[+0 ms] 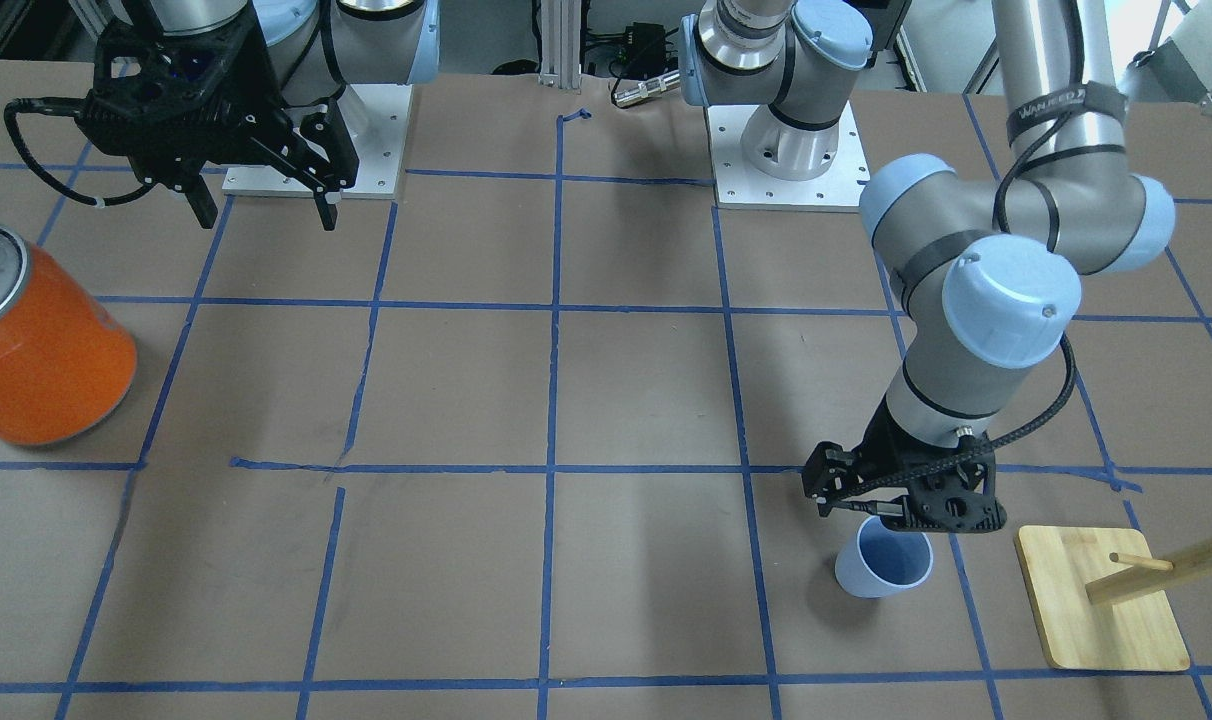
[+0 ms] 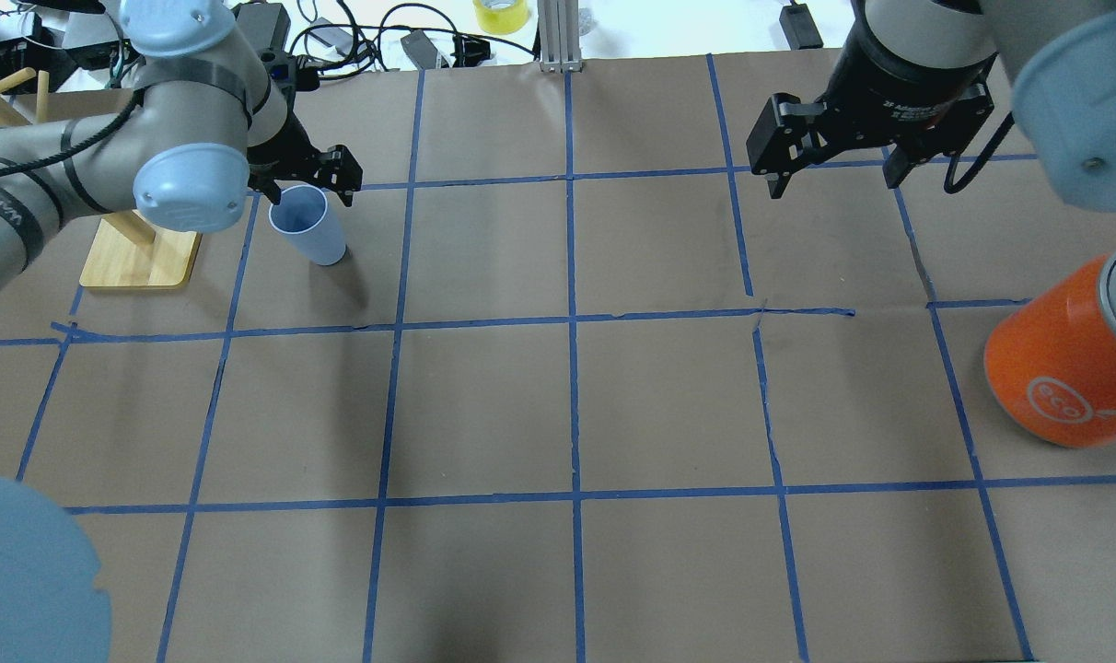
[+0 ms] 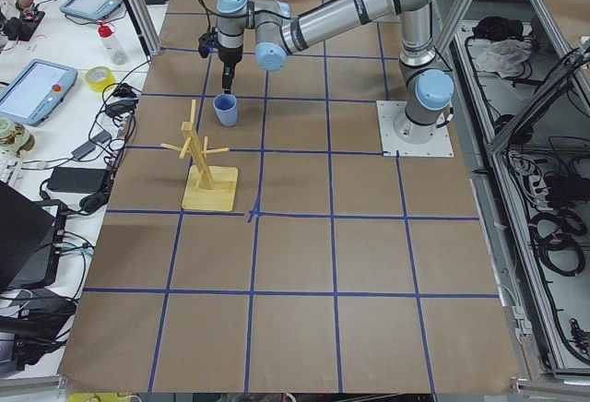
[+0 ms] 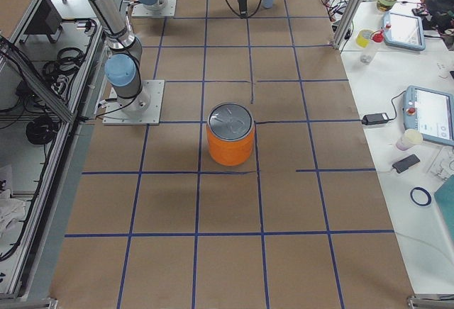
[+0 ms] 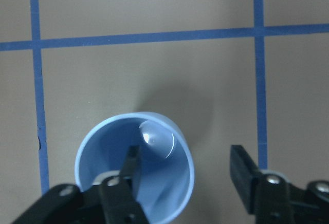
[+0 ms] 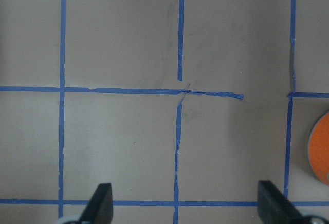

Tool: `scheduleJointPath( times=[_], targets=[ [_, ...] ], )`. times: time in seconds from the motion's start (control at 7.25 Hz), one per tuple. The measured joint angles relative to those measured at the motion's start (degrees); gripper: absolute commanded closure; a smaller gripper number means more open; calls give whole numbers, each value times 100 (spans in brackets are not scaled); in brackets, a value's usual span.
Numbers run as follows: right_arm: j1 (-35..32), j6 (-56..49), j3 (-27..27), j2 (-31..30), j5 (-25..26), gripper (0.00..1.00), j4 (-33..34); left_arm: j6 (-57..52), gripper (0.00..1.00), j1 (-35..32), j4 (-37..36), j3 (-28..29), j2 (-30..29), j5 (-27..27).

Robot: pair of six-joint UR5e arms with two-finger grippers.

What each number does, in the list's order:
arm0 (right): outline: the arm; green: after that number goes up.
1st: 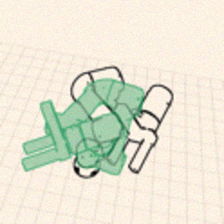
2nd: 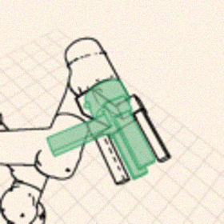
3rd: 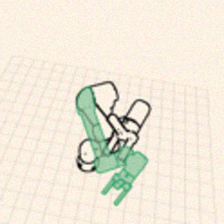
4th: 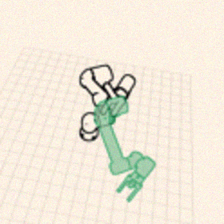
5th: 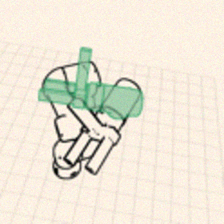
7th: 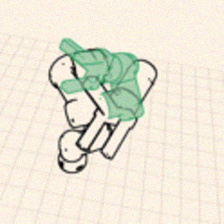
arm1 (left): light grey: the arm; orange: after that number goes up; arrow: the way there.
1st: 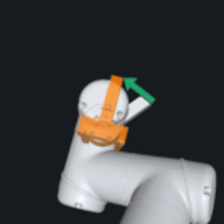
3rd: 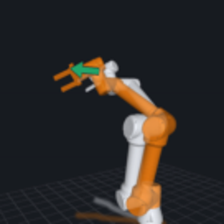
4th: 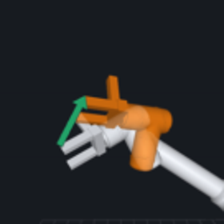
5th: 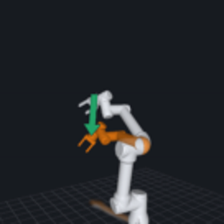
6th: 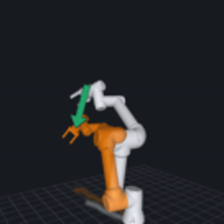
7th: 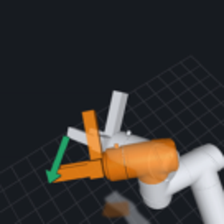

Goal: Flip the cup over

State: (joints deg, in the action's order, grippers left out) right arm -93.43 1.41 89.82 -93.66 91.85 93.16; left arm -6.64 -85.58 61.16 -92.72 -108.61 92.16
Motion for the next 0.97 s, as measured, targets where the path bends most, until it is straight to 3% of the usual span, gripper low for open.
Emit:
scheduleJointPath(
  times=[0.41,0.97],
  targets=[
    [-3,6,0,-2,-2,0,0,778,0,-578,1966,609,1075,4],
    [0,0,7,-2,0,0,0,860,0,-773,2544,663,2105,22]
  ],
)
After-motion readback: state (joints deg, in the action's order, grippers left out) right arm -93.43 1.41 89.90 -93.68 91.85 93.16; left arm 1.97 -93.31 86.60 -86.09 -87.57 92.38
